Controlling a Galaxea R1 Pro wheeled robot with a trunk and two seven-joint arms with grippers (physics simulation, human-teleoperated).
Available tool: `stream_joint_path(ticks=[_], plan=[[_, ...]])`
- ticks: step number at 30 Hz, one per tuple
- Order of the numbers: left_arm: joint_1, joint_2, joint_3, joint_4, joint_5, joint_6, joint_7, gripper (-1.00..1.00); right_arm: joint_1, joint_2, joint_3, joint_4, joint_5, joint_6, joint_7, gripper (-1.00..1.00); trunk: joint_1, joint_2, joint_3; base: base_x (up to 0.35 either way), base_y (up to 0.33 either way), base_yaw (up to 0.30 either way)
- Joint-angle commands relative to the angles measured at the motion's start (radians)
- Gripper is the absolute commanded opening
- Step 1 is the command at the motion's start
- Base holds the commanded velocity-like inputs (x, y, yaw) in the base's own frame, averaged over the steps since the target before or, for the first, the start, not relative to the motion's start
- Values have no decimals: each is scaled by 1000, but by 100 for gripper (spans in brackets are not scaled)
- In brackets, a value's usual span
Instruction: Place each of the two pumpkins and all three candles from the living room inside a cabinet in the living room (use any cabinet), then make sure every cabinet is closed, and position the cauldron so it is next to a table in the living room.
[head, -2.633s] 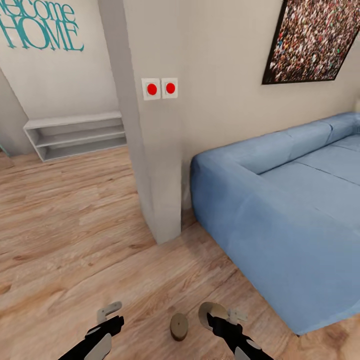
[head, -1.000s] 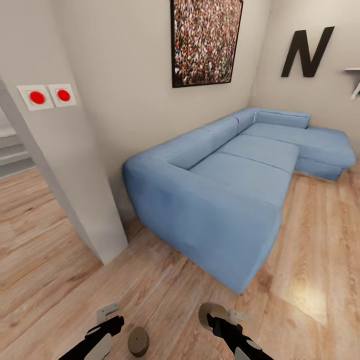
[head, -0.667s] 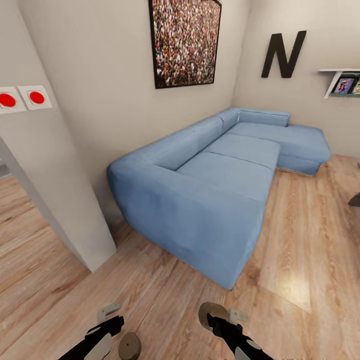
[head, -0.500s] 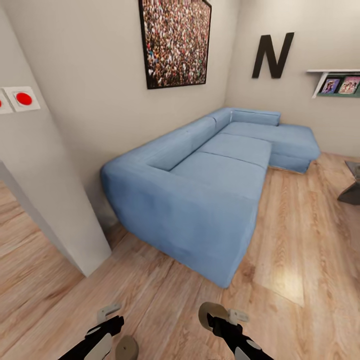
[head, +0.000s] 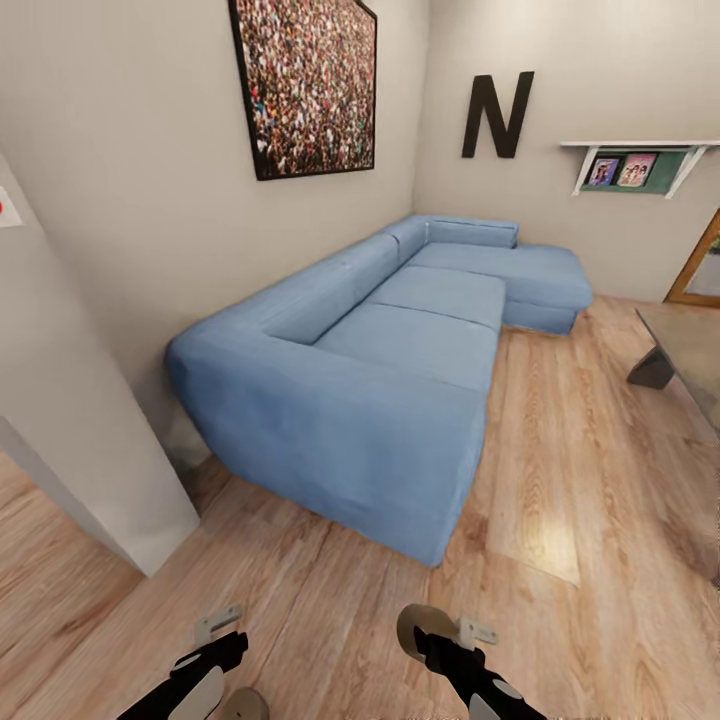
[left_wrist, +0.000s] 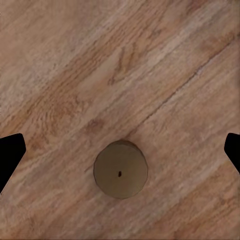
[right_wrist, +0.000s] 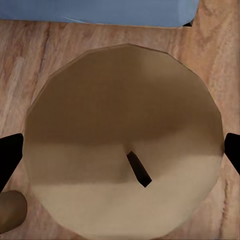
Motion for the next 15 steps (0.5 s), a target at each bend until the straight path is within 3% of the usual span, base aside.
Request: stream_joint_path(ticks=[1,15], plan=[[0,2,-8,-3,6,2,8,100,-1,1,6,3,-11,-6,3,-100,0,0,-1,-58,231,-143],[0,2,-9,-3,6,2,8,100,-1,3,7,3,-10,-6,3,-100,0,0,-1,-15,180,-115]])
